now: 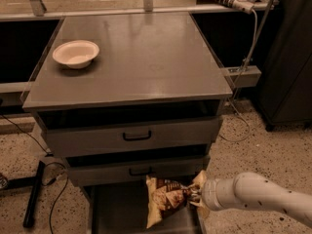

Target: Pick brown chip bag from bottom drawer and place on counter

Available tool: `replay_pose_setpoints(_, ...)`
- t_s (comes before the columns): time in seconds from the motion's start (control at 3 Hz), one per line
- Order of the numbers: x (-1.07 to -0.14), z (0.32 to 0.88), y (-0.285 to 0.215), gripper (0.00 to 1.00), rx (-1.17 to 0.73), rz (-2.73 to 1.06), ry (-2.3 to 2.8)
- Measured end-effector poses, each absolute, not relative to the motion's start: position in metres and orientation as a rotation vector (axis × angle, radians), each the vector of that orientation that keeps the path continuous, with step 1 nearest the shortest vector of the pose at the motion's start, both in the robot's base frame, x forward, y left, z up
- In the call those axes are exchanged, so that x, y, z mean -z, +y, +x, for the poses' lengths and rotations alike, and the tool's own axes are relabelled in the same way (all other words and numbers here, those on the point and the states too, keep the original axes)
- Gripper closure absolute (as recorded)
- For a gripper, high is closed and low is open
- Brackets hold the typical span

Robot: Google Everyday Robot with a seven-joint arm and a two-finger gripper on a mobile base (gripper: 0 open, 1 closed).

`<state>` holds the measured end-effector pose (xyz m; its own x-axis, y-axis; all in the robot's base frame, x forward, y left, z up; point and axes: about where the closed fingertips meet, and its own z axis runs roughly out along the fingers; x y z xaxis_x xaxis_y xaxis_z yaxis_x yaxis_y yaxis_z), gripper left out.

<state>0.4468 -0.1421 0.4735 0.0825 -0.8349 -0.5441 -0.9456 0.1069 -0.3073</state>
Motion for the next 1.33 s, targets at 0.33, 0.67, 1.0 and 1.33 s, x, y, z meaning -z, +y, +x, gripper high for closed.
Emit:
replay_pose_setpoints(0.33, -0.474, 0.447, -0.142, 1.00, -0.227, -1.742, 1.766)
replay_pose_setpoints(0.67, -0.485, 0.445, -0.140, 1.00, -0.205, -1.765, 1.766)
replay_pose_setpoints(1.0, -0.550, 0.431, -0.138, 1.00, -0.114, -1.800, 1.718)
replay_pose_setpoints(1.33, -0.619, 0.430, -0.138, 1.00, -0.034, -1.811, 1.658)
